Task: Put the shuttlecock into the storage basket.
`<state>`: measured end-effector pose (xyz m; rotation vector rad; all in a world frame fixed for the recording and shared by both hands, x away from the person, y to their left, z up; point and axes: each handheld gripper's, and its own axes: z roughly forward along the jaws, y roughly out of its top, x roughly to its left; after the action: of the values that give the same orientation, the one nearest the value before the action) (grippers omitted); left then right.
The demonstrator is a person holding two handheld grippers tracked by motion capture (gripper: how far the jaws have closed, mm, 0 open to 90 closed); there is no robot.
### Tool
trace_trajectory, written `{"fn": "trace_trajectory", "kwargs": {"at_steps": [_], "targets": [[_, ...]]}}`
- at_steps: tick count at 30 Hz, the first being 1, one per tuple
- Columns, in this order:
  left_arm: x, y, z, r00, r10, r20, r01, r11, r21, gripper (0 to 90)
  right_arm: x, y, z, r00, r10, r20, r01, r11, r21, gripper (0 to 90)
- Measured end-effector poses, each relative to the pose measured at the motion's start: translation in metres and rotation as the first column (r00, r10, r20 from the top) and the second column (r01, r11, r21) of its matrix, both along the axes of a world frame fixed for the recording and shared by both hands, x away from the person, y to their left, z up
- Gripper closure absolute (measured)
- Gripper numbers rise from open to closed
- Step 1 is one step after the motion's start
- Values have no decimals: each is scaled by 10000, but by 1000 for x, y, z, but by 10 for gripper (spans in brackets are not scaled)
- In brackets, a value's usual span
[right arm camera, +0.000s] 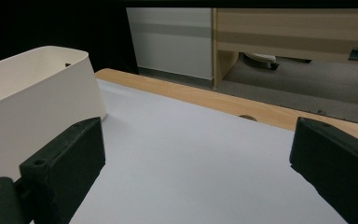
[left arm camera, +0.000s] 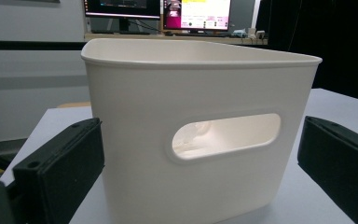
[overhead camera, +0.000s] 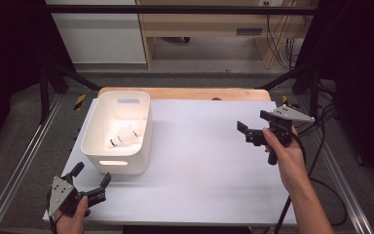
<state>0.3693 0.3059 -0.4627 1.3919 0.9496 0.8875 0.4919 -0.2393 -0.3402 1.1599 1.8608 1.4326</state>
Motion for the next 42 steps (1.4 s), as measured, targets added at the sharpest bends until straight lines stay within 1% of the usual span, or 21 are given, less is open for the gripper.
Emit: {"fn": "trace_trajectory", "kwargs": {"at_steps": [3, 7, 13, 17, 21, 32, 35, 40, 42], "targets": [[0, -1, 0, 10000, -45, 23, 45, 10000, 29, 5, -3, -1, -2, 9998, -42, 205, 43, 10000, -56, 37], [0, -2, 0, 9999, -118, 55, 118, 9999, 76, 5, -6, -3, -6, 9993, -56, 358, 59, 10000, -76, 37], [0, -4, 0, 9998, -201, 84, 199, 9996, 182, 5, -13, -6, -18, 9989, -60, 474, 63, 10000, -48, 37], [-1, -4, 0, 9996, -254, 102, 251, 9993, 269, 5, -19, -8, -26, 9983, -38, 578, 46, 9999, -135, 37], [-1, -4, 0, 9995, -271, 146, 267, 9992, 285, 5, -26, -12, -31, 9971, -89, 762, 93, 9999, -58, 37], [-1, -5, 0, 9993, -353, 138, 348, 9988, 349, 5, -47, -24, -48, 9963, -209, 830, 213, 9998, -42, 34], [-1, -5, 0, 9993, -357, 143, 352, 9989, 312, 5, -52, -27, -53, 9957, -191, 906, 203, 9997, -122, 34], [-2, -5, 0, 9991, -391, 148, 385, 9986, 369, 5, -62, -29, -58, 9947, -262, 990, 265, 9996, -17, 34], [-2, -5, 0, 9991, -407, 149, 401, 9985, 373, 5, -65, -30, -59, 9940, -264, 1064, 273, 9996, -63, 34]]}}
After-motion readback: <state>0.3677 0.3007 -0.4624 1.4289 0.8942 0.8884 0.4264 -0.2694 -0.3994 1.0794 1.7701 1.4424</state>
